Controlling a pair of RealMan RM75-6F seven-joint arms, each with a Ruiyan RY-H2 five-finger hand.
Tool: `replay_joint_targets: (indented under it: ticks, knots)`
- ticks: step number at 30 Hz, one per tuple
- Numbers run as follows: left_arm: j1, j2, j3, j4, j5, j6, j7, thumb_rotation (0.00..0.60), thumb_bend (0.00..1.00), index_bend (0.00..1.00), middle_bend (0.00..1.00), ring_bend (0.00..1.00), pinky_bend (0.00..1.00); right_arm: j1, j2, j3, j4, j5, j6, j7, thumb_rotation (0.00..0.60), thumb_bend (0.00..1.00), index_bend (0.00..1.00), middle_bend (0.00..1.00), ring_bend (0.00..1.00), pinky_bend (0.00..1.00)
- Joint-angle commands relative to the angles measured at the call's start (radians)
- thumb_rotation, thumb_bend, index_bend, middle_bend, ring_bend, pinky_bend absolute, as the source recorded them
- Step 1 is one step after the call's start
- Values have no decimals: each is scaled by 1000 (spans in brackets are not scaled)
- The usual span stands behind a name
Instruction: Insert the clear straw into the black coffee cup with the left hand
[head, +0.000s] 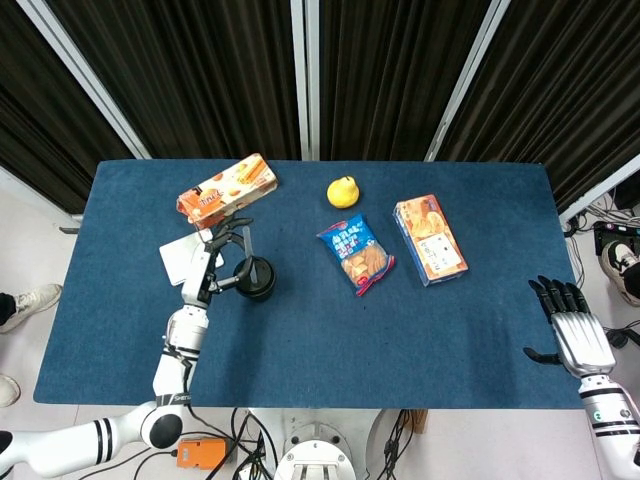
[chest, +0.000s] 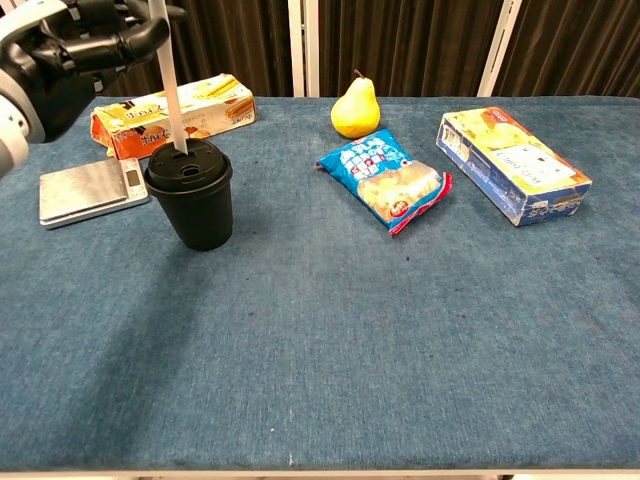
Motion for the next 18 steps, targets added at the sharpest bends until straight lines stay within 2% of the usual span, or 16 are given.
replay_joint_targets:
  ticks: [1,18]
  knots:
    - [0,-4,4,9,4,6,5,600,388,565,220,0,0,0,0,0,0,0,1,1,600,196,0,83,0,12]
    - [1,-37,16,60,-8,-8,-18,600,385,565,220,0,0,-11,-2,-1,7,-3,18,15,600,196,0,83,0,12]
